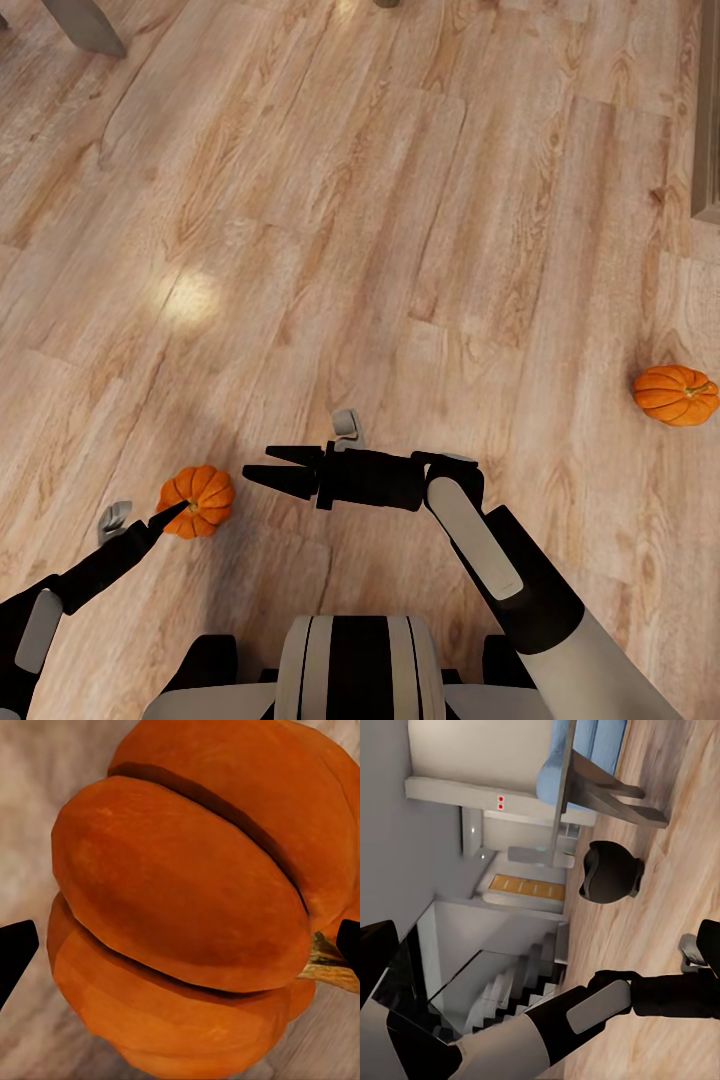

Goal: Place each of the two pumpkins and all three candles from the living room inside a cabinet in the living room (use any cabinet), then make sure every cabinet is closed, and position the cauldron so it is next to a table in the living room.

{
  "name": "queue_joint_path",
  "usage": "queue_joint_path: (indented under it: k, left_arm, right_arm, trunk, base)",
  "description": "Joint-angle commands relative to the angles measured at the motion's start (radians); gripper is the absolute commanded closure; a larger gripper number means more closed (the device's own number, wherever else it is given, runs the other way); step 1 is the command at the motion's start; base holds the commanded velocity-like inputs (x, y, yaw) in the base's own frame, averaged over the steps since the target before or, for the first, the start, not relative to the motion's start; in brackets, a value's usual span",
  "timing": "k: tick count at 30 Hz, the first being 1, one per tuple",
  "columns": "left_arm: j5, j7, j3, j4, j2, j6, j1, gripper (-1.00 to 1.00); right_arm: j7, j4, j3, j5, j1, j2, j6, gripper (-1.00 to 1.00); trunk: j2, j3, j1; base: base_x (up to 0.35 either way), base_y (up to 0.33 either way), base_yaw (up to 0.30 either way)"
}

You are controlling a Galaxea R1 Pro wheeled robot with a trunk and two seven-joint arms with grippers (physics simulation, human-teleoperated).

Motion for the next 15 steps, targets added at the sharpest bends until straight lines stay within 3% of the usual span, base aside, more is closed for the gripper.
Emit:
queue_joint_path:
  k: [1,2,3,15]
  left_arm:
    - [0.005,-0.001,0.001,0.0,0.0,0.007,0.0,-1.0]
    - [0.005,-0.001,0.001,0.0,0.0,0.007,0.0,-1.0]
    - [0.005,-0.001,0.002,0.0,0.0,0.007,0.0,1.0]
    - [0.006,-0.001,0.002,0.0,0.0,-0.012,0.0,1.0]
  right_arm:
    - [0.0,0.0,-0.001,-0.005,0.0,0.0,0.007,-1.0]
    - [0.0,0.0,-0.001,-0.005,0.0,0.0,0.007,-1.0]
    - [0.0,0.0,-0.001,-0.005,0.0,0.0,0.007,-1.0]
    - [0.0,0.0,-0.001,-0.005,0.0,0.0,0.007,-1.0]
  trunk:
    - [0.0,0.0,0.0]
    - [0.0,0.0,0.0]
    - [0.0,0.0,0.0]
    - [0.0,0.0,0.0]
  base:
    - [0.0,0.0,0.0]
    - [0.0,0.0,0.0]
    - [0.0,0.0,0.0]
    - [0.0,0.0,0.0]
